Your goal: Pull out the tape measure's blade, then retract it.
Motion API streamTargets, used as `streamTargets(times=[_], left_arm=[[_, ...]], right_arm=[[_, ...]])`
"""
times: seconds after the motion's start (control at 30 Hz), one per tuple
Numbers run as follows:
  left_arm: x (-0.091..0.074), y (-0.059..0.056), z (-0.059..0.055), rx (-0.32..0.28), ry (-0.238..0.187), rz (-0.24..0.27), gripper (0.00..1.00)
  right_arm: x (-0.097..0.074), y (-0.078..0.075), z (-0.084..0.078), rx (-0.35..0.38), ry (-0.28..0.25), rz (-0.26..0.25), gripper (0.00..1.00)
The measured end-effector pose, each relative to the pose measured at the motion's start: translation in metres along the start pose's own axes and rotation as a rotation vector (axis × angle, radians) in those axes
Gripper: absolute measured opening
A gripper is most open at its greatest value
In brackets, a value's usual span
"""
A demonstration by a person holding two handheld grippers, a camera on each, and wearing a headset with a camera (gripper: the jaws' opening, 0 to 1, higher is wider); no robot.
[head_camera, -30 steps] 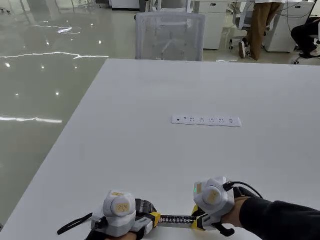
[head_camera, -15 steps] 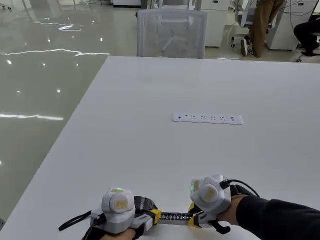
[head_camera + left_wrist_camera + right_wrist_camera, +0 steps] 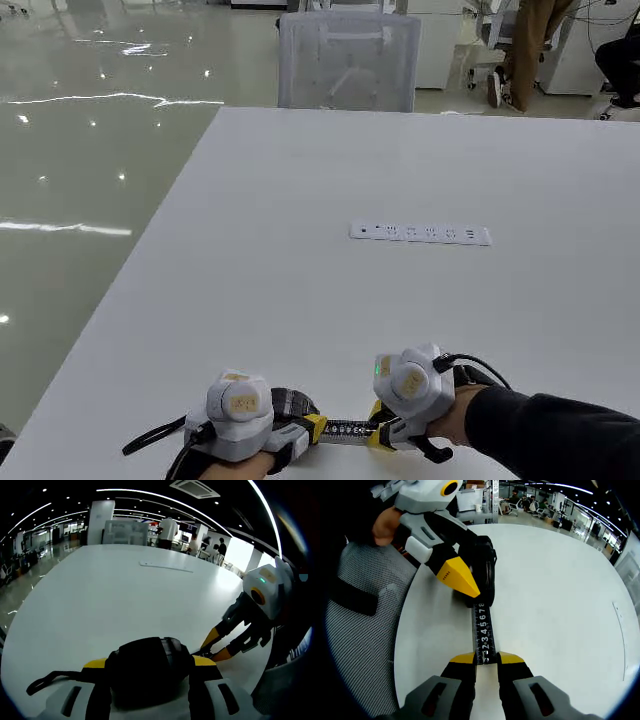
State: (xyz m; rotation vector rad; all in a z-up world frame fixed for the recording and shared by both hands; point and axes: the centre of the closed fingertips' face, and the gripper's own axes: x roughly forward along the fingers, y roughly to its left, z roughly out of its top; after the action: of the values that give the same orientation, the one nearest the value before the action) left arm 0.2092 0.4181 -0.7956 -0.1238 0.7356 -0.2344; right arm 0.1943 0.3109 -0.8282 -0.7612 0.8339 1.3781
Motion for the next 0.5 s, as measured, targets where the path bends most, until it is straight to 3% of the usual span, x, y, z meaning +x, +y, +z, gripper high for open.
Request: streamTargets(times=[0.5], left_arm=[[0.000,0.001,0.000,-0.005,0.002,-0.020,0.58]], right_arm=[[0.008,0.002,0.014,0.029,-0.023,0.014,0.13]])
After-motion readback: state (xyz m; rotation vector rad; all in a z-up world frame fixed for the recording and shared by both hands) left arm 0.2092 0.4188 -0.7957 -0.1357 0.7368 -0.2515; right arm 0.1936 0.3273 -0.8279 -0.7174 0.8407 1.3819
